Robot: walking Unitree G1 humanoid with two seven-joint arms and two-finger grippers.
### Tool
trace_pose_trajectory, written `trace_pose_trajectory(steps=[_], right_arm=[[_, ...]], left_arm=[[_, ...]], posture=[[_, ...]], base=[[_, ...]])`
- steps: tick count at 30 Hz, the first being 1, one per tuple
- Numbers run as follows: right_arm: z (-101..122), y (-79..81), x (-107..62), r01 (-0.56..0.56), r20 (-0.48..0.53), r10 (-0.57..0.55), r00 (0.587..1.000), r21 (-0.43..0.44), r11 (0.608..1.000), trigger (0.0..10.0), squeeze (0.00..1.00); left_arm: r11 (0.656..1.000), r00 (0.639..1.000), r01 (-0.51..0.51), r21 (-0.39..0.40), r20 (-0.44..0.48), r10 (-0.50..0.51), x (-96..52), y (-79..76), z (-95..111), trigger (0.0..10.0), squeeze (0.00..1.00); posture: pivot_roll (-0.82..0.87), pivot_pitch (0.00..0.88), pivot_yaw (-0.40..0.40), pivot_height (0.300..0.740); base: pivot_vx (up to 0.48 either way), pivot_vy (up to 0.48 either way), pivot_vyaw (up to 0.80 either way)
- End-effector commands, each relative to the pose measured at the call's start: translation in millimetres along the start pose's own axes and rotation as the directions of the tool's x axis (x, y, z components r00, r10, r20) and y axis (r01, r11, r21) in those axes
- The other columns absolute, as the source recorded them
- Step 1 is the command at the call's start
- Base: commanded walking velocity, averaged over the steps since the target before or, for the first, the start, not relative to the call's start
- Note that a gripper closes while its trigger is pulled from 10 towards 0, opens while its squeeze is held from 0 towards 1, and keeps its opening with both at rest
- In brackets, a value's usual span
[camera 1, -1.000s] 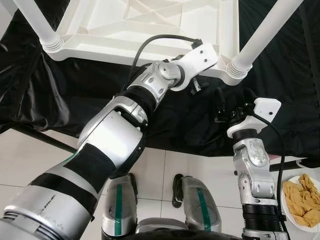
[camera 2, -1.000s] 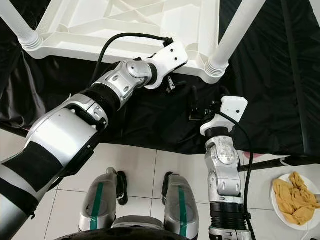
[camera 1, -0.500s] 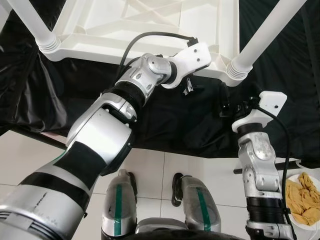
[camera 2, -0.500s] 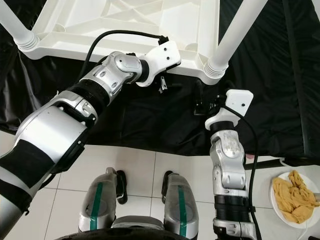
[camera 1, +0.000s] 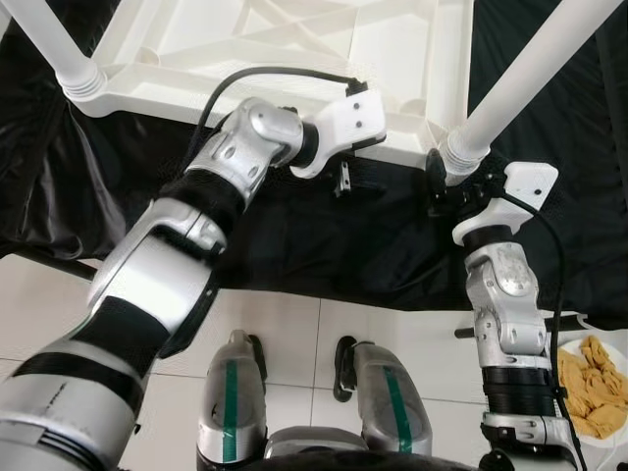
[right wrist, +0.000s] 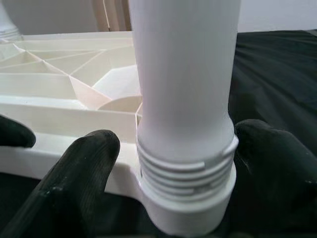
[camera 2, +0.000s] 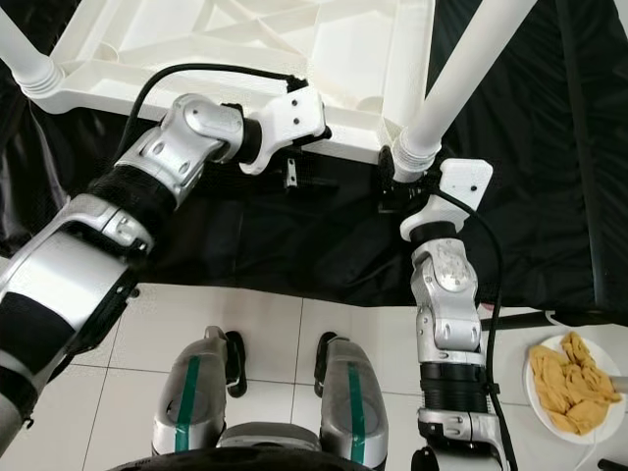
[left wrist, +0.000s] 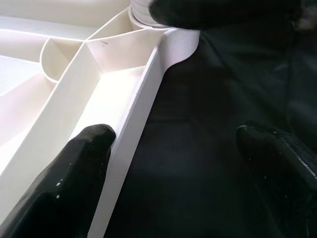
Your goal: Building children table
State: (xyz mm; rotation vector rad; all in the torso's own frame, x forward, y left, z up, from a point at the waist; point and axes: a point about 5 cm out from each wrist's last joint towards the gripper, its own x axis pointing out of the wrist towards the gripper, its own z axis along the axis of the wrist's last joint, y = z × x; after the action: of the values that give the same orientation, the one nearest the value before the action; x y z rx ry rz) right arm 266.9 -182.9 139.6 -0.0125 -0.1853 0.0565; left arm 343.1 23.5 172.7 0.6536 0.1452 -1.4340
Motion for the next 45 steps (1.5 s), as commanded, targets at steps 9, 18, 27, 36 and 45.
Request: trace_pose_trajectory(steps=[9, 18, 27, 36, 45], right_arm=[[-3, -4.6, 4.5, -0.006, 0.003, 0.006, 1.000, -0.013, 1.000, 10.0, 0.00], [1, -3.0, 7.3, -0.061, 0.024, 0.062, 0.998, -0.008, 0.998, 10.0, 0.00], [9, -7.8, 13.6, -0.067, 0.060, 0.068, 0.996, -0.026, 0.997, 10.0, 0.00], [19, -15.0, 23.6, -0.075, 0.096, 0.080, 0.992, -0.046, 0.996, 10.0, 0.00], [27, -17.7, 26.4, -0.099, 0.122, 0.105, 0.987, -0.052, 0.994, 10.0, 0.00]], left_arm=[[0.994, 0.994, 0.112, -0.003, -0.005, -0.112, -4.9, -8.7, 0, 10.0, 0.00], [0.980, 0.988, -0.153, -0.128, 0.005, 0.155, 5.6, 2.2, 4, 10.0, 0.00], [0.942, 0.961, -0.277, -0.191, -0.027, 0.277, 9.4, 7.3, 1, 10.0, 0.00], [0.948, 0.960, -0.269, -0.168, -0.118, 0.252, 15.5, -2.9, -14, 10.0, 0.00], [0.950, 0.957, -0.269, -0.160, -0.152, 0.245, 24.8, -10.4, -22, 10.0, 0.00]], posture=[[0.01, 0.084, 0.005, 0.740], [0.00, 0.077, 0.005, 0.740], [0.01, 0.070, -0.007, 0.740], [0.01, 0.056, -0.008, 0.740], [0.00, 0.061, -0.006, 0.740]], base=[[0.000, 0.000, 0.00], [0.000, 0.000, 0.00], [0.000, 0.000, 0.00], [0.000, 0.000, 0.00], [0.000, 0.000, 0.00]])
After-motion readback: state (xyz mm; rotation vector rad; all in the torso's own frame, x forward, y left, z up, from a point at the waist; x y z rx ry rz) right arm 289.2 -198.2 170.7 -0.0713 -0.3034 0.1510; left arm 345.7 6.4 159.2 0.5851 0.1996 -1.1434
